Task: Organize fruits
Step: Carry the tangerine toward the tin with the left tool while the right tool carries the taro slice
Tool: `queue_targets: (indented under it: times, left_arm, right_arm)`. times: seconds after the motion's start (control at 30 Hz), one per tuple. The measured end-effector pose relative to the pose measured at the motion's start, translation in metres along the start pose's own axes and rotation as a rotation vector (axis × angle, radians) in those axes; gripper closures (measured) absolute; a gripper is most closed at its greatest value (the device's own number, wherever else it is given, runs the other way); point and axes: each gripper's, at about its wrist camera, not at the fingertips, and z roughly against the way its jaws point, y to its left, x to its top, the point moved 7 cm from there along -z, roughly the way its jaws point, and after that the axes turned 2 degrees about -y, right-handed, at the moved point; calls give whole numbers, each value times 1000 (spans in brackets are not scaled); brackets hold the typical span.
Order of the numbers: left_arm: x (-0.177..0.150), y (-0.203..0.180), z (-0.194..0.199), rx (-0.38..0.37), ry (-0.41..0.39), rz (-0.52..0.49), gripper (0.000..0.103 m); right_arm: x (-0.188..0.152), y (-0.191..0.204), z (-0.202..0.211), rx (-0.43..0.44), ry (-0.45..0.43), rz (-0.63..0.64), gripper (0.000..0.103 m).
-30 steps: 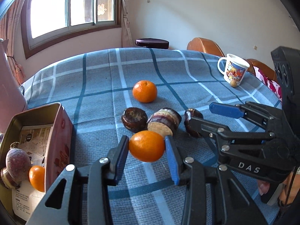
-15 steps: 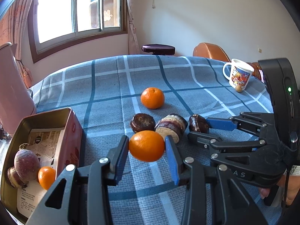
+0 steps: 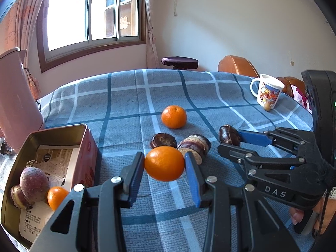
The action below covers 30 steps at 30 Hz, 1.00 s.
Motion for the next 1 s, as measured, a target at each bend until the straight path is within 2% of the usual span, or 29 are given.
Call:
queue_targets:
  times: [1.0]
  left_arm:
    - [6, -1, 20, 52, -106, -26, 62]
  right_arm:
    - [9, 2, 30, 15, -166, 12, 58]
